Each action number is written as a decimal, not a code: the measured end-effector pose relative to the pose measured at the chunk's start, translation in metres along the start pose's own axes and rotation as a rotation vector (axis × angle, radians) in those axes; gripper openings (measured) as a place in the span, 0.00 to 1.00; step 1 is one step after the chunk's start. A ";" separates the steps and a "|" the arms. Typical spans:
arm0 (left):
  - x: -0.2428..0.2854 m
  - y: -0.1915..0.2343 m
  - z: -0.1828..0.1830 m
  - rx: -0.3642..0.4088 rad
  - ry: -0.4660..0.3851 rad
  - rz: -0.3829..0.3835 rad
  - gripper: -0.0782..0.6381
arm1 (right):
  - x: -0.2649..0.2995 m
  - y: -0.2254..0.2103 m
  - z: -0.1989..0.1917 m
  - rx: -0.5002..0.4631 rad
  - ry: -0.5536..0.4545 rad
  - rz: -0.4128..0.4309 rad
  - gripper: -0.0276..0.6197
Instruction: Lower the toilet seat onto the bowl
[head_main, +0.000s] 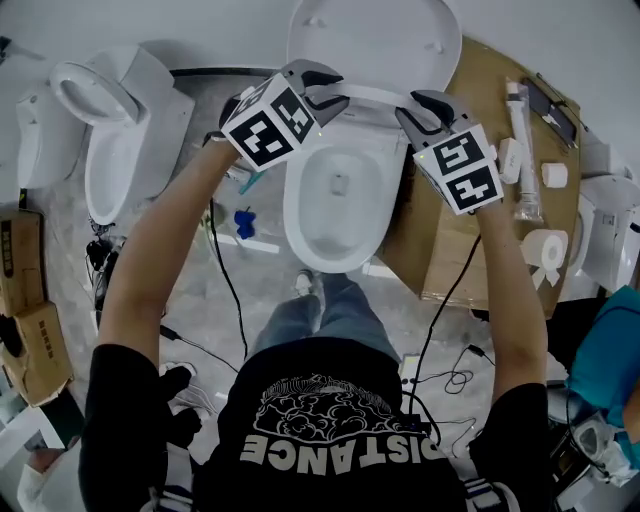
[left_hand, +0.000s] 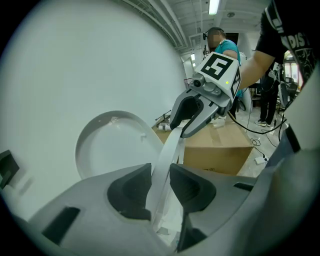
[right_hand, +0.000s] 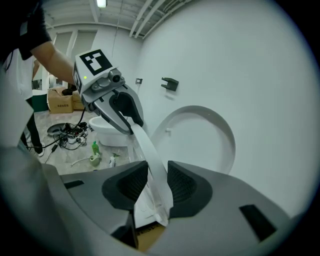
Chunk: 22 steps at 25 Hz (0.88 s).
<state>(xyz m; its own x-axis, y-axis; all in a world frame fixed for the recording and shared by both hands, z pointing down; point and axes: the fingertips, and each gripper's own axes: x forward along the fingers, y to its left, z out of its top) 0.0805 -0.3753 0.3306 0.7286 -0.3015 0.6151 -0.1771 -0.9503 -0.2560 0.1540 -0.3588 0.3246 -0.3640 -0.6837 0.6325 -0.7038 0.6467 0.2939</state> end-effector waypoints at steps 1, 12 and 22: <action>-0.002 -0.006 -0.001 0.005 0.000 -0.004 0.28 | -0.003 0.005 -0.002 -0.018 0.003 -0.008 0.24; -0.020 -0.059 -0.019 0.052 0.013 -0.053 0.28 | -0.023 0.055 -0.022 -0.172 0.045 -0.025 0.22; -0.030 -0.106 -0.035 0.105 0.007 -0.088 0.28 | -0.039 0.095 -0.044 -0.198 0.098 -0.073 0.23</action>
<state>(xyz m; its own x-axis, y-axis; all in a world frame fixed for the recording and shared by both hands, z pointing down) 0.0538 -0.2685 0.3651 0.7334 -0.2184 0.6438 -0.0426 -0.9599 -0.2772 0.1276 -0.2558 0.3596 -0.2487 -0.7007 0.6687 -0.5892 0.6574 0.4697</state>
